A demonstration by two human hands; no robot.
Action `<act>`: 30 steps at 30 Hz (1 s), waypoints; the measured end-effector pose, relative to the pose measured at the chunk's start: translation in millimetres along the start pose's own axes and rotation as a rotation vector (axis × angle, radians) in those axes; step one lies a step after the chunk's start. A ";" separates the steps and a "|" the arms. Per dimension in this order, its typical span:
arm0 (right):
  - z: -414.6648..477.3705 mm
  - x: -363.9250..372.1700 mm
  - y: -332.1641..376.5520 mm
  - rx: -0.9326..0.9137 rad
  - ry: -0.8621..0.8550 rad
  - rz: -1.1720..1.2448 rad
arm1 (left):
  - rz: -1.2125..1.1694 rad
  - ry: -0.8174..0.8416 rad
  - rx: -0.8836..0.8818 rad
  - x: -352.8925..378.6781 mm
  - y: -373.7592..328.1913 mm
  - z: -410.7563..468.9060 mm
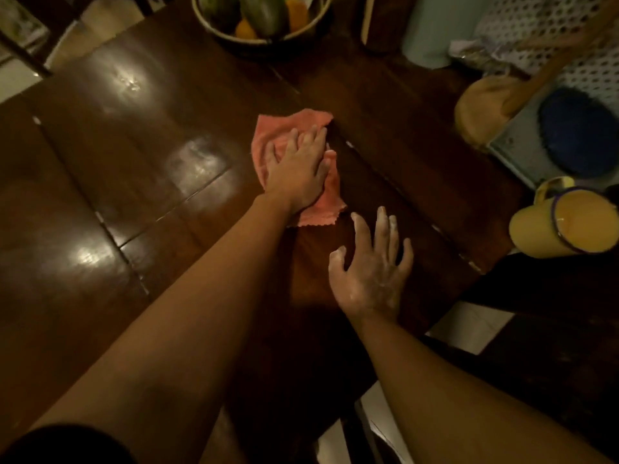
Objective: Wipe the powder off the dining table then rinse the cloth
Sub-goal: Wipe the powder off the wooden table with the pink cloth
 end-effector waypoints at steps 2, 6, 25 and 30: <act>-0.3 -0.2 -3.8 0.056 -0.028 0.036 | 0.008 0.062 0.160 10.3 -28.9 9.8; 0.4 -2.8 -11.7 0.168 -0.114 0.130 | 0.028 0.208 0.491 29.2 -57.1 -3.6; -83.4 -71.3 -35.9 0.109 0.391 0.400 | 0.031 0.372 0.570 42.5 -25.6 -237.1; -155.3 -85.6 -24.6 0.198 0.383 0.533 | 0.090 0.476 0.756 51.5 3.0 -312.8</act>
Point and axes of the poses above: each hand's wrist, its own z-axis towards the middle knuckle, its own x-axis out of the palm, y = z × x, the point moved 5 cm from there along z, towards the middle knuckle, and after that the axes turned 2 degrees about -z, right-handed, at the moved point
